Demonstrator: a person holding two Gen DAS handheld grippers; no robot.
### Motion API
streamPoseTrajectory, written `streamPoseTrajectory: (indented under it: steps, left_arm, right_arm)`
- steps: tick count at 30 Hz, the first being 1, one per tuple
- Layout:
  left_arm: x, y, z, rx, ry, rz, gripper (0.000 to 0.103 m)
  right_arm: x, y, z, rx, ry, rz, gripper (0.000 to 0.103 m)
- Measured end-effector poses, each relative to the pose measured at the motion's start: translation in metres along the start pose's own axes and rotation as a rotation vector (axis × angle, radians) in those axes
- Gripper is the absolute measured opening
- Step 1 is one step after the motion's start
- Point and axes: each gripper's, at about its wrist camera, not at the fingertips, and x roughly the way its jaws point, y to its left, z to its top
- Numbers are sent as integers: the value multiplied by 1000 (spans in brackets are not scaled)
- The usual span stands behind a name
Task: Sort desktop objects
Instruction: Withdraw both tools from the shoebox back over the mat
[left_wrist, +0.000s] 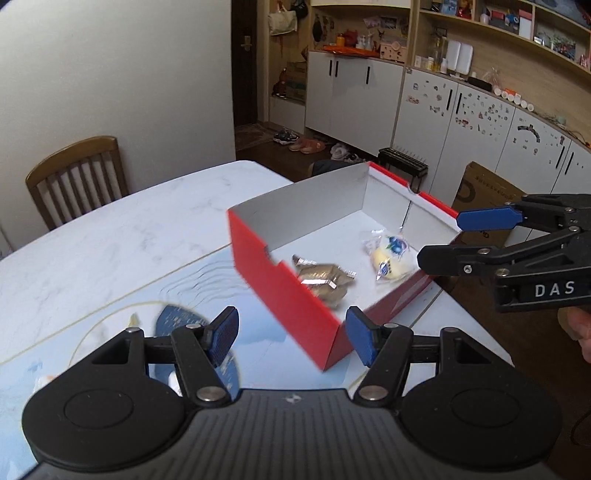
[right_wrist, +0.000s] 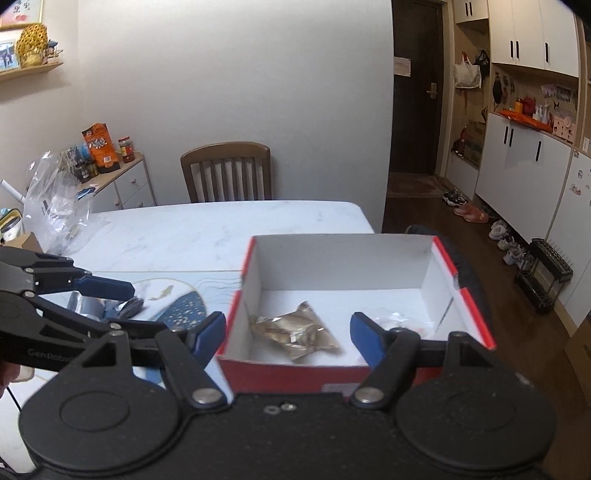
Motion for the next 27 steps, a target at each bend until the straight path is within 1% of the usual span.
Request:
streamPoseTrajectory:
  steps: [5, 15, 20, 27]
  left_arm:
    - [-25, 23, -22, 3, -21, 22, 63]
    - [-62, 71, -64, -2, -38, 69, 63]
    - [-74, 94, -84, -20, -33, 92, 63]
    - [-81, 119, -112, -32, -22, 137, 63]
  right_arm:
    - [2, 33, -6, 2, 6, 6, 74]
    - [11, 96, -14, -35, 16, 13, 74]
    - [22, 124, -20, -67, 30, 19, 74]
    - [47, 149, -29, -82, 65, 16, 74]
